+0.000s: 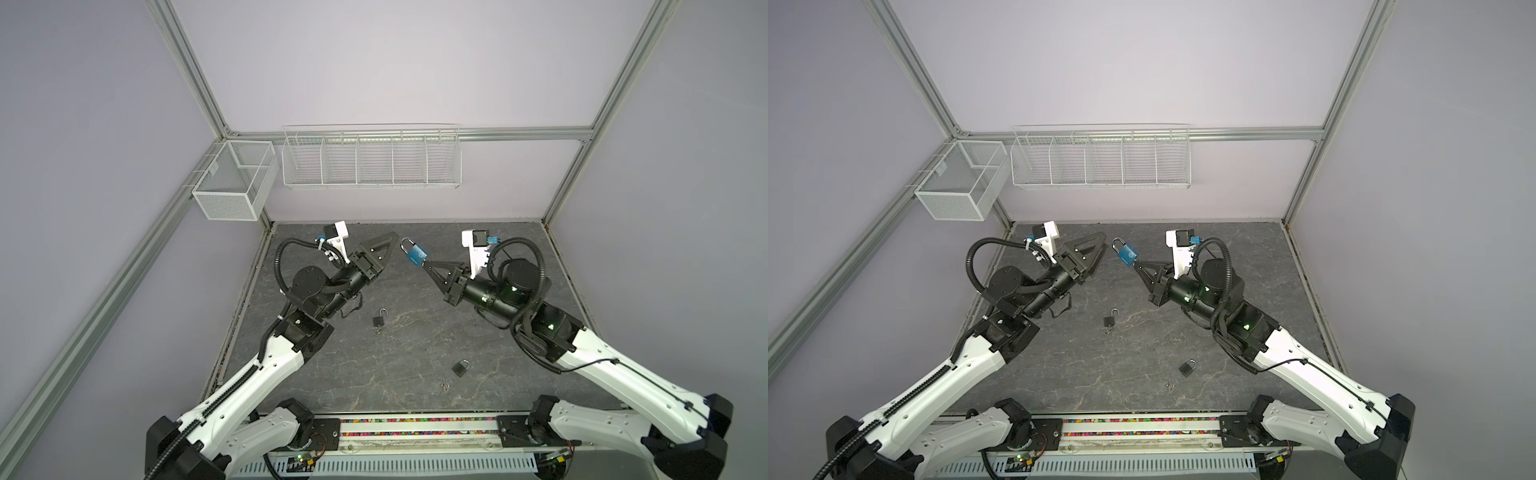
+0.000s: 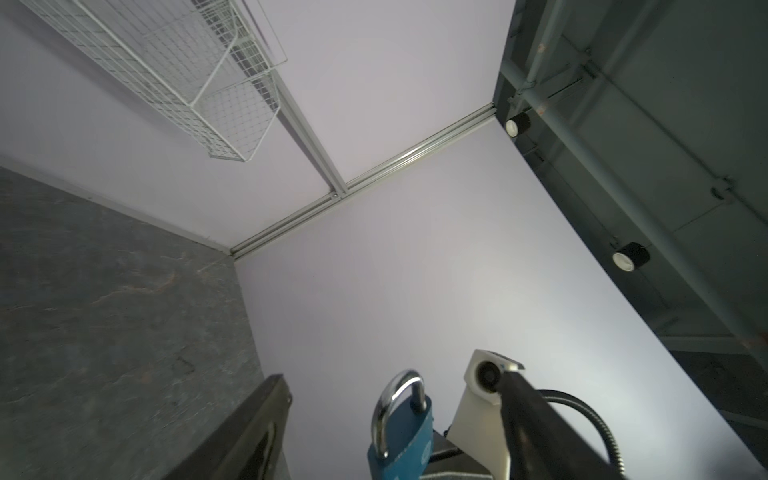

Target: Unlock with the key

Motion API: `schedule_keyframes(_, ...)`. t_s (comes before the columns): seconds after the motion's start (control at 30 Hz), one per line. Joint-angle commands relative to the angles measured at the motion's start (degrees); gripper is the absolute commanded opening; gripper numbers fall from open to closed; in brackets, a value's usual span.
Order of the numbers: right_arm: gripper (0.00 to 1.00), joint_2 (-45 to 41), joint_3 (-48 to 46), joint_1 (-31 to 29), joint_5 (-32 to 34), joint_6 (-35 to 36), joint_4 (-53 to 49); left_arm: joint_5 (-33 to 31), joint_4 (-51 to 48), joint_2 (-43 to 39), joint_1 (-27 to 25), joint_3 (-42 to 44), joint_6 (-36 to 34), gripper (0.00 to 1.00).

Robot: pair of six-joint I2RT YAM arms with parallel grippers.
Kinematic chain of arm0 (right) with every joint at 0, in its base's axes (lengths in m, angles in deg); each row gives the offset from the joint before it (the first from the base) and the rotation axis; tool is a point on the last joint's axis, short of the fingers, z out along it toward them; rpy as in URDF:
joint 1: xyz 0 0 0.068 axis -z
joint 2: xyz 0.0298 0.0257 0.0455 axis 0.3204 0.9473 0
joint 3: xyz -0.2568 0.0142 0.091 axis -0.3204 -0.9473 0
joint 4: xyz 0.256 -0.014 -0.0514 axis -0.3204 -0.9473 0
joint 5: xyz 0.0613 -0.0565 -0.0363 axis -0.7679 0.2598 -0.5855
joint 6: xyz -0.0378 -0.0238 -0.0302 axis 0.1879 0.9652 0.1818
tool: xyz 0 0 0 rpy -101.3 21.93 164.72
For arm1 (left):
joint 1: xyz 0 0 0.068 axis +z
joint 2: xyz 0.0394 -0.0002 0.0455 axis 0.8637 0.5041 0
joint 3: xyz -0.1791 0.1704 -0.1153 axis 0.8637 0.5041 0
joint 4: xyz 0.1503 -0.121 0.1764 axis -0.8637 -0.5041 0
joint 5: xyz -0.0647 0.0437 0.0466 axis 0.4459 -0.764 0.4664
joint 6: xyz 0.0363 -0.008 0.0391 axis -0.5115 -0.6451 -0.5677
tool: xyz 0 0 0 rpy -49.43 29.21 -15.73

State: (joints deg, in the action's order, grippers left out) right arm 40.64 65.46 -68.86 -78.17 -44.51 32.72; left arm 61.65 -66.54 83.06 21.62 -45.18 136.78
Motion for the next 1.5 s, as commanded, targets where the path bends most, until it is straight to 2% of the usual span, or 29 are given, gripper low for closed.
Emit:
schedule_keyframes(0.0,0.06,0.96,-1.16,-2.48,10.12,16.76,5.24,-8.98,-14.21,-1.59,-2.23,-0.18,2.93,0.85)
schedule_keyframes(0.13,0.07,3.54,-3.45,-5.16,14.79,27.22,11.29,-8.18,-13.44,0.96,-4.59,-1.82,6.72,0.85)
schedule_keyframes(0.23,0.07,5.14,-3.96,-6.24,16.42,31.59,12.82,-9.85,-13.69,1.95,-6.3,-3.83,6.03,0.85)
schedule_keyframes(0.33,0.07,5.3,-5.18,-6.56,16.78,33.31,14.6,-8.94,-13.22,3.3,-6.71,-5.23,5.85,0.82)
schedule_keyframes(0.53,0.07,5.89,-5.41,-8.05,19.87,36.71,13.96,-9.53,-13.79,5.25,-6.94,-5.7,5.36,0.67)
schedule_keyframes(0.6,0.07,5.8,-5.73,-8.15,19.89,36.66,14.2,-10.25,-15.25,5.5,-7.0,-6.07,5.11,0.63)
schedule_keyframes(0.7,0.07,6.15,-5.3,-8.35,19.79,36.89,14.01,-10.16,-15.13,6.58,-7.22,-6.06,5.43,0.63)
schedule_keyframes(0.87,0.07,6.55,-4.01,-8.46,20.19,34.67,12.57,-10.95,-11.56,6.99,-7.81,-4.76,5.32,0.58)
schedule_keyframes(1.0,0.07,7.0,-3.48,-8.54,19.93,34.63,11.65,-11.07,-10.79,7.48,-7.81,-4.58,4.4,0.46)
schedule_keyframes(1.2,0.07,6.99,-3.06,-8.53,19.15,33.91,10.14,-11.57,-10.51,7.55,-7.83,-3.97,3.88,0.36)
schedule_keyframes(1.23,0.06,6.86,-2.91,-8.49,18.78,33.17,9.95,-11.57,-10.52,7.54,-7.83,-3.9,3.96,0.32)
schedule_keyframes(1.47,0.07,5.26,-0.35,-6.22,8.46,22.53,6.19,-10.4,-10.87,6.88,-7.82,-3.88,3.11,0.09)
